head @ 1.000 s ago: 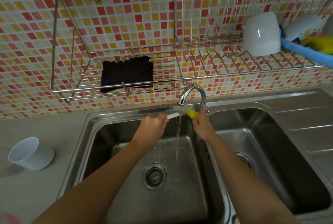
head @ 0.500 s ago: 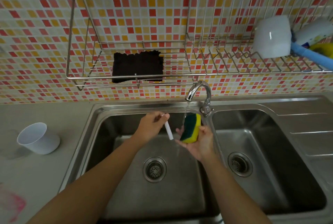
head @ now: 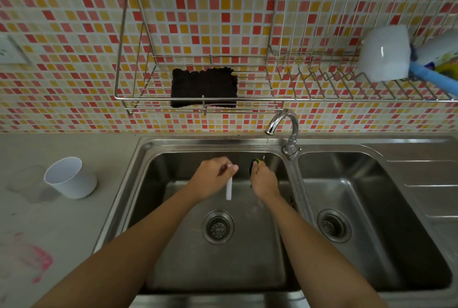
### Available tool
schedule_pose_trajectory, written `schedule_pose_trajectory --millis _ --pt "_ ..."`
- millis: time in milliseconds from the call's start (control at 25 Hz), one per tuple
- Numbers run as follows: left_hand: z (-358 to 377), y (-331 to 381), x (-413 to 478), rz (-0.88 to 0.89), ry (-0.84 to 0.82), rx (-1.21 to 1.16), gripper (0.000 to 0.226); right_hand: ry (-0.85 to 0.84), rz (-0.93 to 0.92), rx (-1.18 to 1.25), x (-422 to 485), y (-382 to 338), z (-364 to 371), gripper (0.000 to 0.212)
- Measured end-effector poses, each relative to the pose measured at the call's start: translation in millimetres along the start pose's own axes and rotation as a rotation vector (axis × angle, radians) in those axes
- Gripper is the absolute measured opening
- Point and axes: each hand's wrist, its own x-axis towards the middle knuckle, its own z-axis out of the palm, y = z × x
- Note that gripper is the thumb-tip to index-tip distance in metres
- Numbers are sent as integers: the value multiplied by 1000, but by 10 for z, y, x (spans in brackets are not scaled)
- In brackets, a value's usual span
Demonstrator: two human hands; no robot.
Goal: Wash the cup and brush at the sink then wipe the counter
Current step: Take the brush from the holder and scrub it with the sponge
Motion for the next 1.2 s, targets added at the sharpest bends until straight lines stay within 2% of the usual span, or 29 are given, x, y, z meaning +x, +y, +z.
schedule_pose_trajectory --millis 120,240,480,560,640,720,800,880,1000,1080,1200 --pt "-35 -15 -39 1 29 12 28 62 -42 -85 14 -42 48 47" --pt "-73 -29 -69 -12 53 11 28 111 2 -123 -27 -75 41 51" --pt "-146 -29 -116 -17 70 27 27 195 120 -97 -173 -192 -30 51" --pt "-188 -8 -143 -18 80 2 27 167 124 -62 -229 -229 -47 51" --pt "-245 18 -175 -42 94 -47 25 43 149 114 -270 -217 -13 54" --pt "-318 -11 -239 -93 136 -102 23 -81 259 481 -346 -179 12 59" --pt "-412 -97 -324 -159 194 -145 22 -74 304 844 -544 -219 -62 52" --pt "-524 -199 -421 -215 245 -192 23 -121 135 1000 -799 -331 -240 39" --pt "-711 -301 -540 -250 269 -261 22 -290 -99 1051 -1131 -621 -575 39" --pt "-864 -360 -605 -233 275 -269 22 -369 -251 947 -1248 -983 -797 41" --pt "-1086 -432 -701 -191 282 -224 23 -267 -449 715 -1108 -1747 -978 45"
